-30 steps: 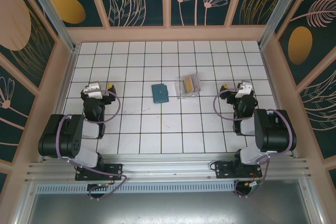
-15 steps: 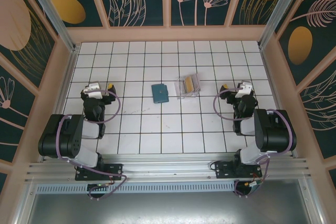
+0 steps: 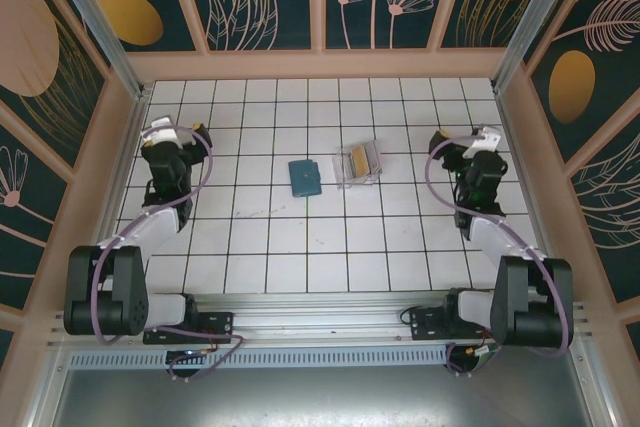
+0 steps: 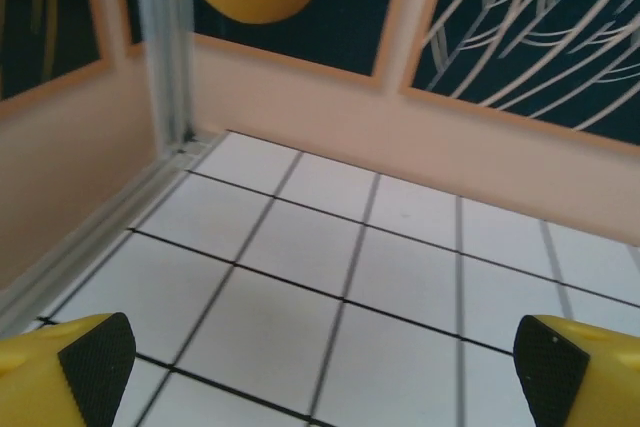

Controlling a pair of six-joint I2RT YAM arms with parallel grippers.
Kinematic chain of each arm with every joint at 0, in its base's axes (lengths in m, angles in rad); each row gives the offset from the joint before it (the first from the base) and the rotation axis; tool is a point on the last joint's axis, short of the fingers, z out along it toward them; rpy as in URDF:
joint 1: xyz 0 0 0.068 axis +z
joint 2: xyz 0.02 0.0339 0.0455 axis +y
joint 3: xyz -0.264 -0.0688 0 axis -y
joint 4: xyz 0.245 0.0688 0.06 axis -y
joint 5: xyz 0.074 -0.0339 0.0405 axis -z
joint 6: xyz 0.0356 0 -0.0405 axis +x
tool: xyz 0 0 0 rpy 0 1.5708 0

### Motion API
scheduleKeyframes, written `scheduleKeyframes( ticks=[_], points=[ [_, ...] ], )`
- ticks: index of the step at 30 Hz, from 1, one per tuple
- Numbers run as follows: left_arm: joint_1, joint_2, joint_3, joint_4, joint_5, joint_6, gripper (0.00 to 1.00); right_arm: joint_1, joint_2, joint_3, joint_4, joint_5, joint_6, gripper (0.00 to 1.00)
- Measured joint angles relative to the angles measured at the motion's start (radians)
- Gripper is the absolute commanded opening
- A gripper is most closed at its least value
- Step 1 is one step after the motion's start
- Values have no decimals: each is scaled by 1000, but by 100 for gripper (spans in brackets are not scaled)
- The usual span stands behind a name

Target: Put the credit cards into the card holder

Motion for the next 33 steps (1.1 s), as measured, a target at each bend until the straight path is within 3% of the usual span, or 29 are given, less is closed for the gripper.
scheduleKeyframes(
  ticks=[4, 9, 11, 14, 19, 28, 33],
  points=[
    [0, -26, -3, -124, 166, -86, 99, 40, -13, 63, -194, -83, 95, 96],
    [-2, -26, -27, -214, 356, -198, 99, 288, 8, 126, -431, -93, 153, 90],
    [-11, -30, -48, -224, 425, -232, 99, 402, 69, 208, -513, -100, 161, 84],
    [-51, -51, -76, -246, 481, -258, 99, 521, 208, 370, -614, -87, 158, 83],
    [-111, -96, -102, -285, 520, -272, 99, 673, 451, 621, -736, -56, 117, 73],
    [-113, -141, -126, -328, 531, -284, 99, 758, 849, 1009, -946, -51, 39, 56],
    [-114, -151, -144, -328, 531, -295, 99, 767, 931, 1096, -1023, -51, 18, 48]
  ],
)
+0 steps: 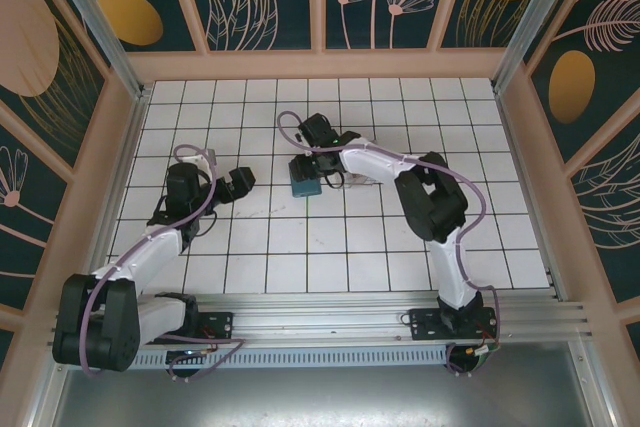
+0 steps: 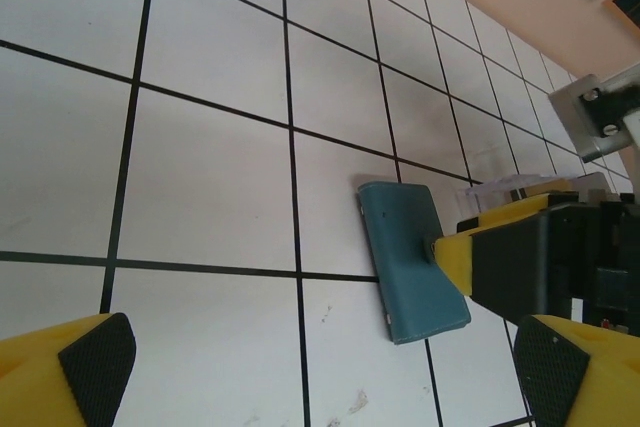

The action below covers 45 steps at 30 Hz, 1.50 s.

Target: Put the credit cards into the card holder

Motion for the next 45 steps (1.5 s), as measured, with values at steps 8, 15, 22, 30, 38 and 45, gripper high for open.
scheduleKeyframes(
  ticks=[8, 15, 22, 30, 38, 45],
  points=[
    [0, 16, -10, 2, 4, 0, 99, 21, 47, 76, -63, 31, -9, 47],
    [-1, 66, -10, 3, 26, -11, 99, 31, 93, 117, -78, 85, -16, 37],
    [-6, 74, -10, 23, 30, -15, 99, 33, 101, 121, -71, 140, -21, 5],
    [-7, 91, -10, 48, 42, -31, 99, 34, 51, 34, 11, 137, -4, 0],
    [-43, 170, -11, 143, 100, -109, 92, 11, -59, -112, 97, -38, 83, 0],
    [-87, 237, -11, 252, 164, -209, 89, -18, -200, -195, 200, -129, 197, 0]
  ],
)
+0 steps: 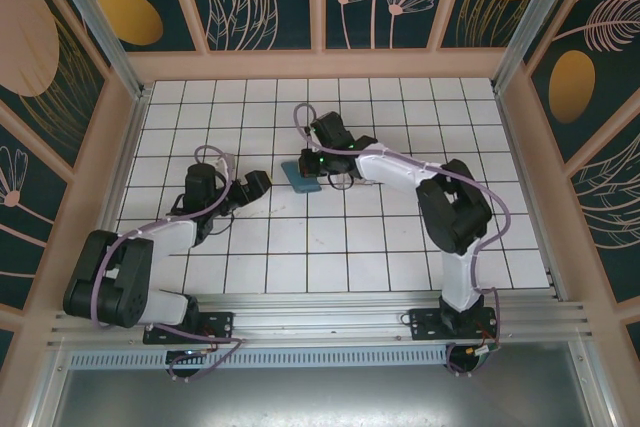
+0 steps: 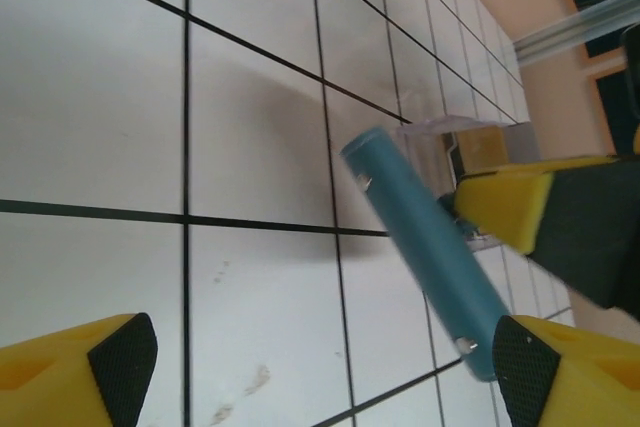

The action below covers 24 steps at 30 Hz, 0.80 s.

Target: Put the credit cards into the card holder

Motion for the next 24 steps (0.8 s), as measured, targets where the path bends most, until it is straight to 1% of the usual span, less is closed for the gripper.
scheduleKeyframes(
  ticks=[6, 8, 13, 17, 20, 22, 24],
  points=[
    [-26, 18, 16, 66, 46, -87, 84, -2, -24, 0, 42, -10, 30, 0],
    [-27, 29, 34, 73, 46, -124, 83, -2, -24, -3, 45, -10, 35, 0],
    [-32, 88, 43, 160, 55, -265, 80, 5, -24, -5, 46, -10, 43, 0],
    [-54, 119, 68, 163, 55, -320, 78, 18, -24, -5, 46, -10, 45, 0],
    [-71, 142, 106, 169, 56, -347, 66, 26, -24, -5, 46, -11, 55, 0],
    [-78, 159, 129, 177, 58, -362, 57, 29, -24, -5, 48, -15, 59, 0],
    [-82, 173, 139, 185, 64, -373, 53, 31, -24, -5, 49, -17, 60, 0]
  ],
)
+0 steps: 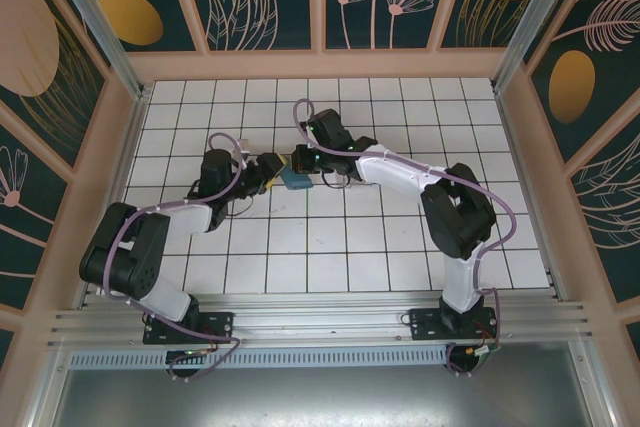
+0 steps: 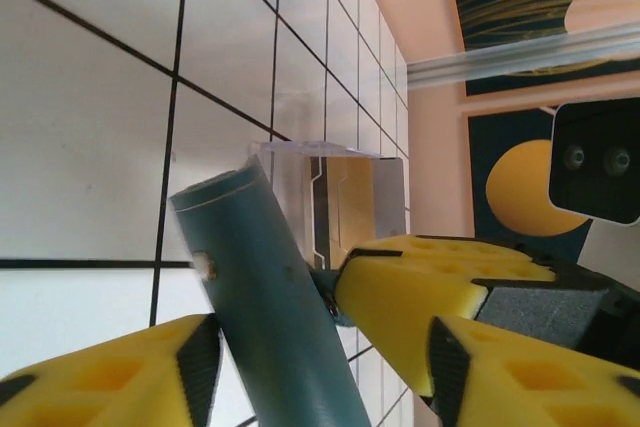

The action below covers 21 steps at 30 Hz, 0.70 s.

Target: Put the credit cards into the card holder

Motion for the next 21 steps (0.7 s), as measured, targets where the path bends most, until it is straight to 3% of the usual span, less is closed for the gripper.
scheduleKeyframes(
  ticks=[8, 13, 21],
  points=[
    [0, 14, 1, 6, 3, -25, 32, 0, 0, 0, 18, -3, 17, 0],
    [0, 14, 1, 9, 4, -20, 2, -3, 0, -2, 27, -11, 27, 0],
    [-6, 11, -5, -14, 6, 7, 0, -81, -77, -149, 119, -71, 88, 0]
  ],
)
